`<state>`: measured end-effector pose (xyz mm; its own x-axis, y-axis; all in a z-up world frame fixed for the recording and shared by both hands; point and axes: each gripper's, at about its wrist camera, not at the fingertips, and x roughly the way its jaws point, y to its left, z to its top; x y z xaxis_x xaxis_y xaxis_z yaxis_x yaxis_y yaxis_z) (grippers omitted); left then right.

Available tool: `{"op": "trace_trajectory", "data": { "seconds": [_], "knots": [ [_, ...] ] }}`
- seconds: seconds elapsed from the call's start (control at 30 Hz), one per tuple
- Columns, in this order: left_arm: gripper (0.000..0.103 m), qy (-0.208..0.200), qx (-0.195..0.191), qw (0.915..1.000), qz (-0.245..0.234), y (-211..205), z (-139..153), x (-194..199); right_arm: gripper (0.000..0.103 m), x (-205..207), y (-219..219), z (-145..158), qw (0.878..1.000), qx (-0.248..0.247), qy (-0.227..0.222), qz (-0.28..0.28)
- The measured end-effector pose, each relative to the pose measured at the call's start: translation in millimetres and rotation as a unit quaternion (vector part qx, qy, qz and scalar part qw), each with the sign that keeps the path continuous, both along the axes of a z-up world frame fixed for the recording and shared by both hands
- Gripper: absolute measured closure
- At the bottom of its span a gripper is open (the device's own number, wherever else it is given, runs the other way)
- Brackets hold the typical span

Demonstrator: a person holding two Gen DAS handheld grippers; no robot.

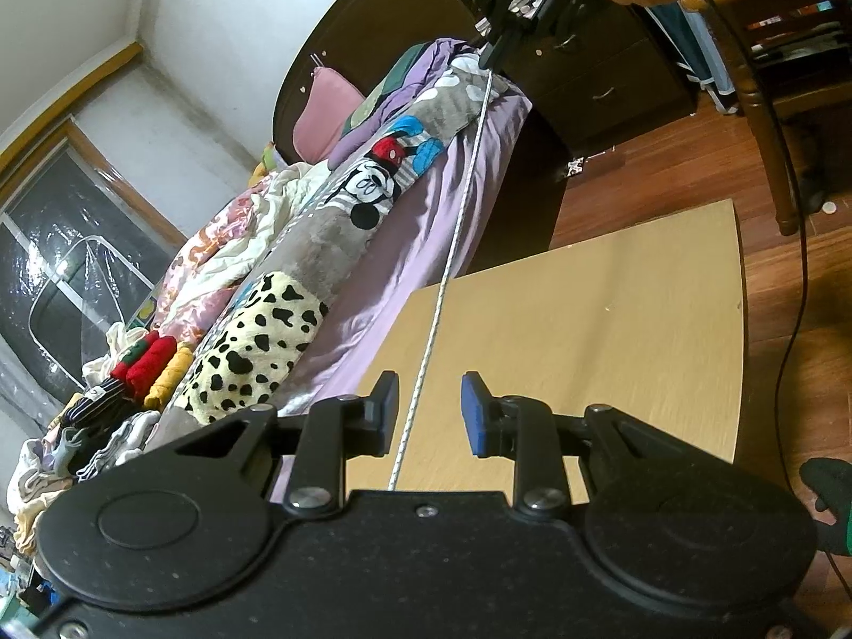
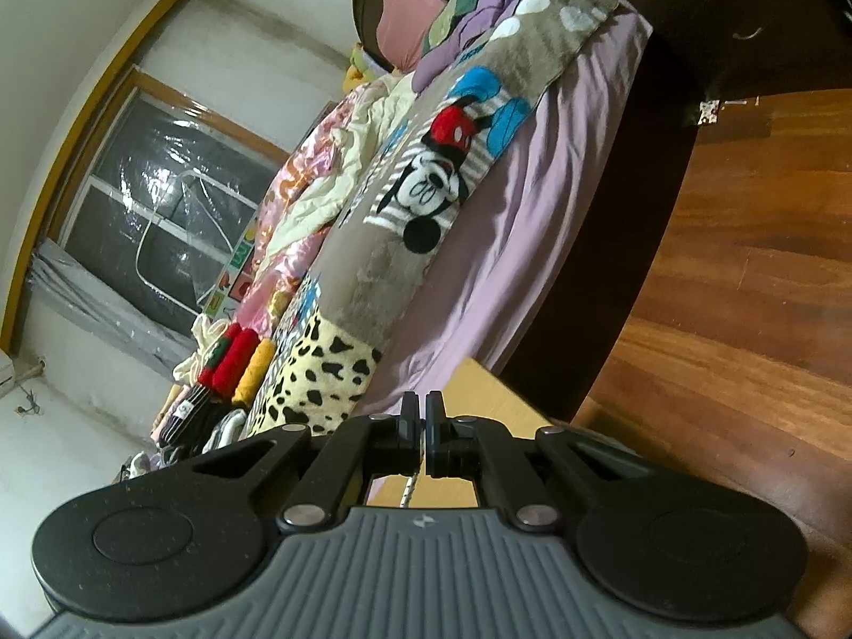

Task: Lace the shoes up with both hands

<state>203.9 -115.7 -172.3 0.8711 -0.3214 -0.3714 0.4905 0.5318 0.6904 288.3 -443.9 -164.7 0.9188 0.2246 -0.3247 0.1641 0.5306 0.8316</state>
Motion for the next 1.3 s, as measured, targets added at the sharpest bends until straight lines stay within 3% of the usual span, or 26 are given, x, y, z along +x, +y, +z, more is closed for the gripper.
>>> {"op": "trace_trajectory", "data": {
  "seconds": [0.4,0.7,0.9,1.03,1.17,1.3],
  "knots": [
    [0.076,0.003,-0.003,1.0000,0.002,-0.9,-1.2,0.5,0.099,-4.8,-8.2,0.0,1.000,-0.005,-0.003,-0.015],
    [0.071,0.011,-0.015,0.9997,0.018,9.9,4.3,2.9,0.099,15.7,38.9,8.2,0.995,-0.054,-0.013,0.082],
    [0.070,0.047,-0.062,0.9959,0.046,26.0,17.3,13.6,0.099,29.5,96.2,13.4,0.983,-0.067,-0.022,0.172],
    [0.070,0.094,-0.141,0.9827,0.076,45.4,34.2,26.2,0.099,34.8,140.1,11.9,0.970,-0.052,-0.021,0.238],
    [0.070,0.147,-0.241,0.9540,0.101,68.2,49.8,41.8,0.099,36.7,179.1,8.8,0.954,-0.040,-0.014,0.298],
    [0.070,0.182,-0.288,0.9331,0.115,77.3,56.7,51.6,0.099,32.0,210.6,9.5,0.937,-0.053,-0.013,0.345]
  ]
}}
